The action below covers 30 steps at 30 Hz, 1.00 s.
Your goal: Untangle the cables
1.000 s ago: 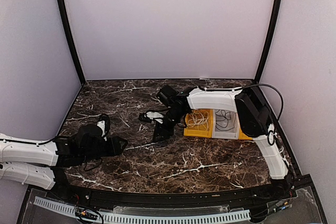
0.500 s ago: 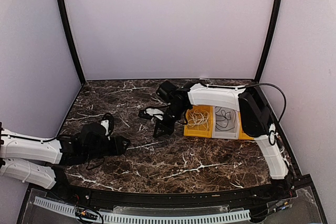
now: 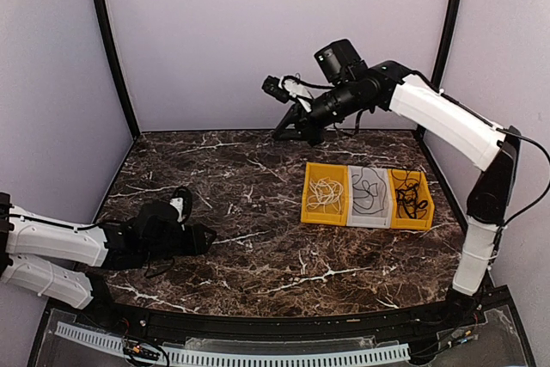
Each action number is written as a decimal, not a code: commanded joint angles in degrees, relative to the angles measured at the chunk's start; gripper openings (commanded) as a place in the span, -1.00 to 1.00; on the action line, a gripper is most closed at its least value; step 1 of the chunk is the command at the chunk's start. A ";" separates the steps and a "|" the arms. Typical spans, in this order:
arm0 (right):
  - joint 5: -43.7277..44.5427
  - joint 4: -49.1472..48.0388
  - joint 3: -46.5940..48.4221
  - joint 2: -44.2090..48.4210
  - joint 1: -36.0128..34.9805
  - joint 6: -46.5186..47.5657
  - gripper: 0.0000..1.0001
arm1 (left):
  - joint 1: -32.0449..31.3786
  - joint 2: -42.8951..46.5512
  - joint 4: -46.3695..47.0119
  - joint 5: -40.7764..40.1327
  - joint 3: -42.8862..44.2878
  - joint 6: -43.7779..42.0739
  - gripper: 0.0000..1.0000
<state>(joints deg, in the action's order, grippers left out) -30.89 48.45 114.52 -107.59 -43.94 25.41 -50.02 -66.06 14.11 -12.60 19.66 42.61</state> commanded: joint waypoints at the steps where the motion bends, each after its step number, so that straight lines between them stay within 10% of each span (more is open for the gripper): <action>1: 1.94 2.13 -0.61 3.67 5.16 -0.35 -1.00 | 0.23 -0.29 1.14 0.85 1.75 -0.82 0.10; 30: 0.58 0.23 -25.10 24.58 34.47 4.44 -1.00 | 0.24 -8.97 3.83 2.41 7.19 -3.58 0.10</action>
<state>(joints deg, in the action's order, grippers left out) -28.75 48.10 88.23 -86.32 -10.52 29.23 -50.02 -74.06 16.73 -11.09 24.49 40.71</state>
